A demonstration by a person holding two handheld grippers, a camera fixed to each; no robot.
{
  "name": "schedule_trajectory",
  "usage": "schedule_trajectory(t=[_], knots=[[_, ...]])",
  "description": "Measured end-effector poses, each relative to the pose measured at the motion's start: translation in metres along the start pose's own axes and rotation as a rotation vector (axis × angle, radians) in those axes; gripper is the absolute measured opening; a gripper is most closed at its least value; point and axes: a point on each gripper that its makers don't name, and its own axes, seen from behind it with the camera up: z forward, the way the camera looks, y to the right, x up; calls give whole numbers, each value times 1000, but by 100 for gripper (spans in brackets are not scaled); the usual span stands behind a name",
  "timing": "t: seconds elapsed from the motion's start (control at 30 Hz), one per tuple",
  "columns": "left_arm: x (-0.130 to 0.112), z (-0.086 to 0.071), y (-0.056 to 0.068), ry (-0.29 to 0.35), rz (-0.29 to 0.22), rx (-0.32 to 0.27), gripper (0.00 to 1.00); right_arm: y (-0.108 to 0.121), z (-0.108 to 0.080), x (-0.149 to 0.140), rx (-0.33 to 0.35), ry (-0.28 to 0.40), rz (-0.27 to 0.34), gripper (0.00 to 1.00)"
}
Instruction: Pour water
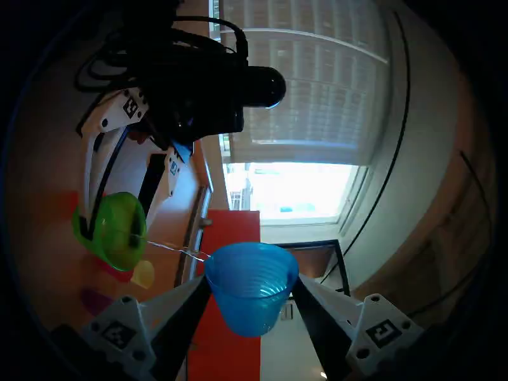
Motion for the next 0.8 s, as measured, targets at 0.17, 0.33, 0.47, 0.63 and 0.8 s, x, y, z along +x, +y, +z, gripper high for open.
schedule_trajectory(t=[0.17, 0.33, 0.47, 0.63, 0.8], knots=[[0, 0, -1, 5, -3, -1, 87, 1, 0, 0, -2, 2, -9, 89], [0, 1, -1, 6, -5, 0, 87, 1, -1, -2, -4, 1, -20, 89], [0, 1, -1, 7, -5, 0, 87, 0, -1, -4, -5, 2, -29, 89], [3, 2, -1, 9, -4, 1, 87, 0, -2, -3, -6, 4, -39, 89], [5, 1, -2, 12, -5, 4, 87, 1, -1, -2, -6, 7, -35, 89]])
